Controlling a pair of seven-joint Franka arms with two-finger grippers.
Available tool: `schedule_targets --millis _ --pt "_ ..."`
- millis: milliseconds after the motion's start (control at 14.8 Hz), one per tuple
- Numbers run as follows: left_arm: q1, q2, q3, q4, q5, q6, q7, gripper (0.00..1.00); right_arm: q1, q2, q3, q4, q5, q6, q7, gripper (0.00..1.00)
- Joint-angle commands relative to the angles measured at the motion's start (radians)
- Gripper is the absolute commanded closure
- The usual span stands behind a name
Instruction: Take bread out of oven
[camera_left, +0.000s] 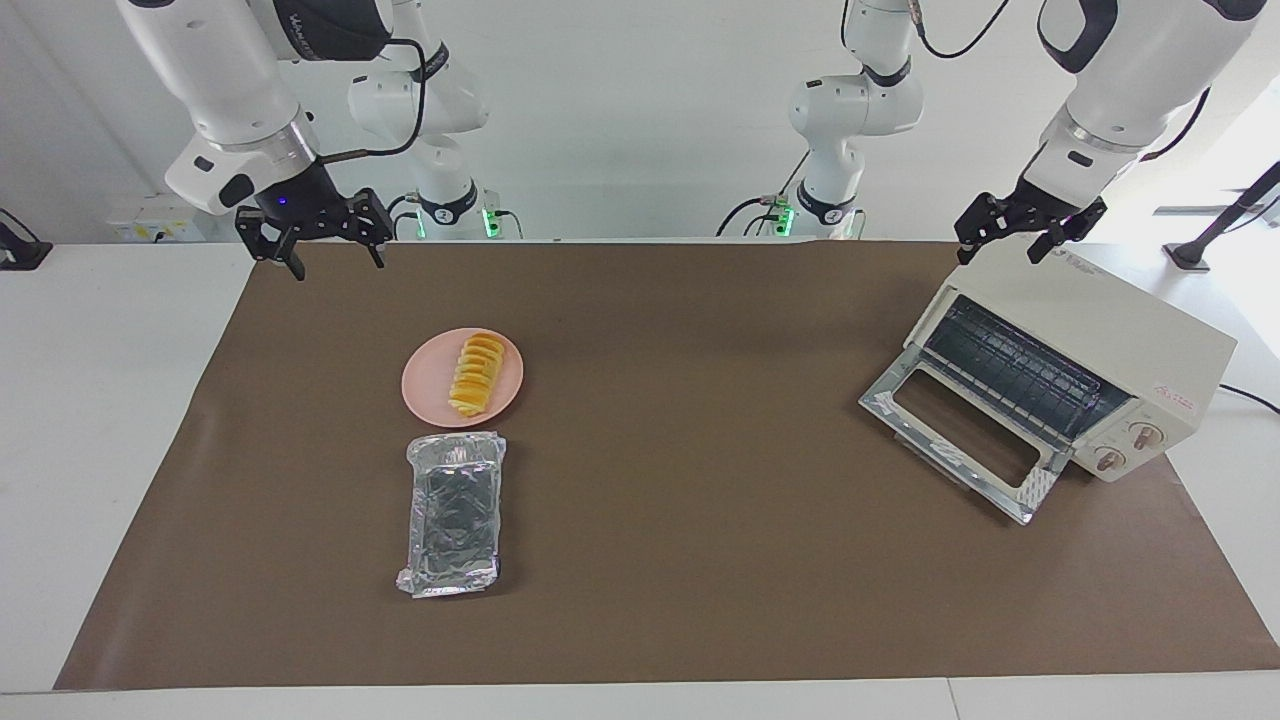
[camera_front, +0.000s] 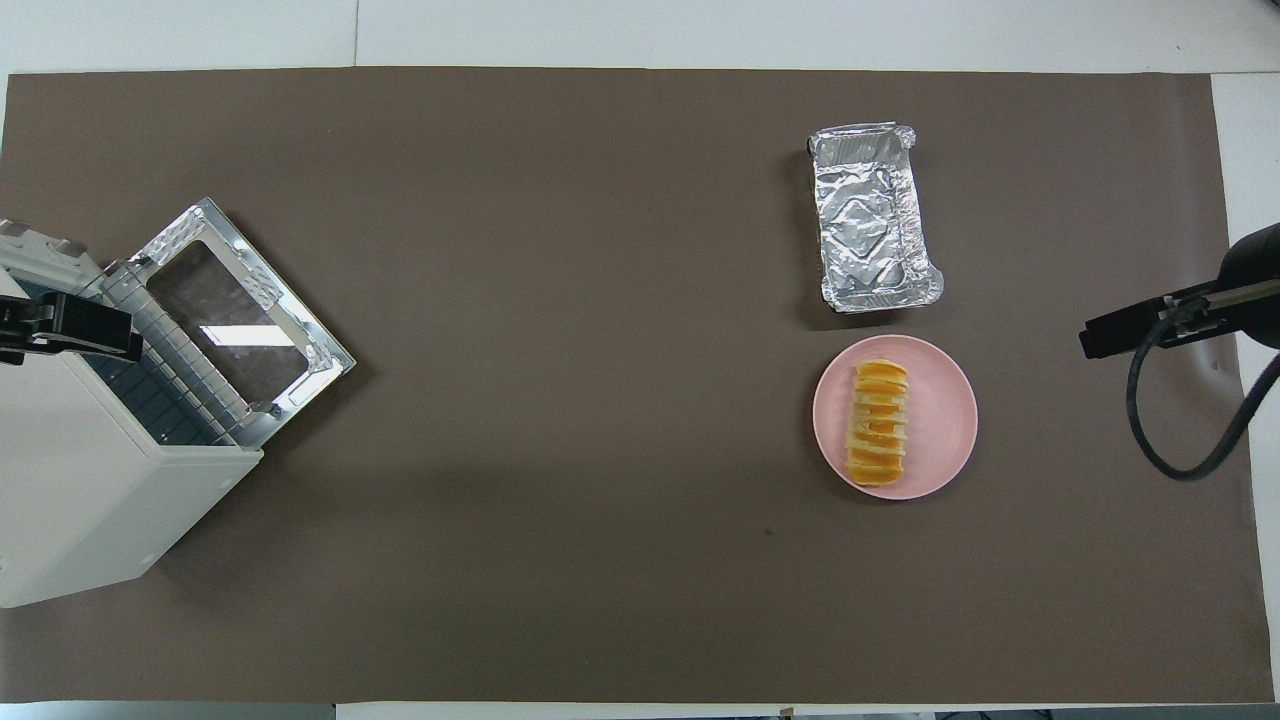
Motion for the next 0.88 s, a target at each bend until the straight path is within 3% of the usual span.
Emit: schedule_targets --millis 0,811 --pt "0.007 -0.006 0.0 0.004 -0.017 -0.019 0.004 0.0 -0.025 0.044 0.01 0.082 -0.01 -0.06 -0.042 0.0" --pt "0.007 -0.006 0.0 0.004 -0.017 -0.019 0.002 0.0 -0.036 0.043 0.01 0.06 -0.01 -0.054 -0.025 0.0"
